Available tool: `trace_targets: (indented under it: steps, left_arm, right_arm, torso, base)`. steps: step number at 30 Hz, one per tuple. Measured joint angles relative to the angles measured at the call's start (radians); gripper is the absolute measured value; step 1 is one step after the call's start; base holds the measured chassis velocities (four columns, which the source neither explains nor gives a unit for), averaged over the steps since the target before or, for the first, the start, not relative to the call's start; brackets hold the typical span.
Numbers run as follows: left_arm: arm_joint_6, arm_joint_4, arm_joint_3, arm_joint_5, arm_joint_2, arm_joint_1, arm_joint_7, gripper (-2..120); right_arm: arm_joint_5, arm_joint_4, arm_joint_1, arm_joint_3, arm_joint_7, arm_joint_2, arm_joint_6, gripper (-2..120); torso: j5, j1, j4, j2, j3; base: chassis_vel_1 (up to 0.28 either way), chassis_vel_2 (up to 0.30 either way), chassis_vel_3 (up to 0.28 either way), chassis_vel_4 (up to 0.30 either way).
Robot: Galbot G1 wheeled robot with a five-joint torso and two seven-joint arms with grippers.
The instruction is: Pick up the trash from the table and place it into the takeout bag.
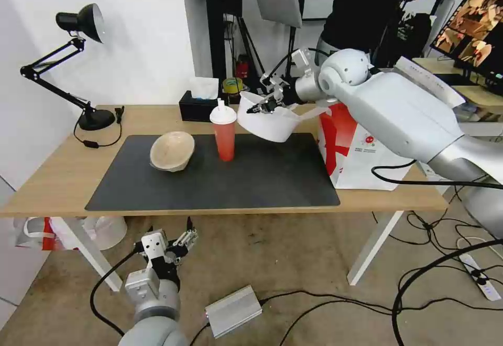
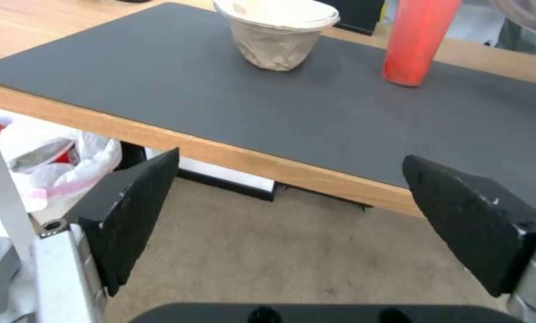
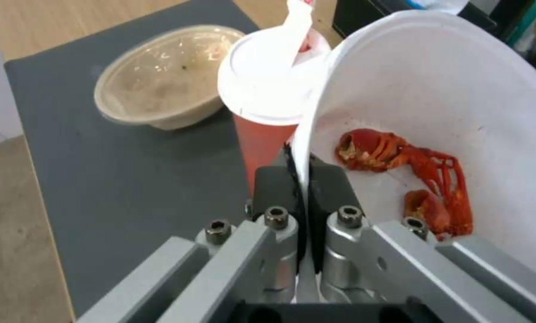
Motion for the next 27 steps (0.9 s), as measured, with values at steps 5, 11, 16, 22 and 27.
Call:
trace_targets:
  steps: [5, 11, 16, 22, 27]
  left_arm:
    - [-0.001, 0.000, 0.002, 0.002, -0.002, 0.000, 0.000, 100]
    - [-0.003, -0.001, 0.007, 0.005, -0.002, -0.001, 0.000, 100]
    - [-0.003, 0.000, 0.015, 0.008, -0.003, -0.002, 0.000, 100]
    - [-0.009, 0.000, 0.012, 0.009, -0.001, 0.001, 0.000, 100]
    - [-0.012, -0.003, 0.010, 0.009, -0.002, 0.003, 0.000, 100]
  right_arm:
    - [0.000, -0.010, 0.006, 0.000, 0.000, 0.013, 0.000, 0]
    - [-0.001, -0.043, 0.027, 0.009, -0.002, 0.038, 0.000, 0]
    - [-0.005, -0.078, 0.051, 0.011, -0.006, 0.060, 0.001, 0]
    - [-0.007, -0.090, 0.057, 0.014, -0.007, 0.062, 0.003, 0]
    - [-0.007, -0.085, 0.056, 0.014, -0.008, 0.053, 0.004, 0]
  torso:
    - [0.0000, 0.000, 0.0000, 0.000, 0.000]
    - [0.0001, 0.000, 0.0000, 0.000, 0.000]
    - [0.0000, 0.000, 0.0001, 0.000, 0.000]
    - [0.0002, 0.000, -0.0001, 0.000, 0.000]
    - [0.0002, 0.000, 0.0000, 0.000, 0.000]
  base:
    - [0.000, 0.000, 0.000, 0.000]
    - [0.000, 0.000, 0.000, 0.000]
    - [0.000, 0.000, 0.000, 0.000]
    - [0.000, 0.000, 0.000, 0.000]
    - [0.000, 0.000, 0.000, 0.000]
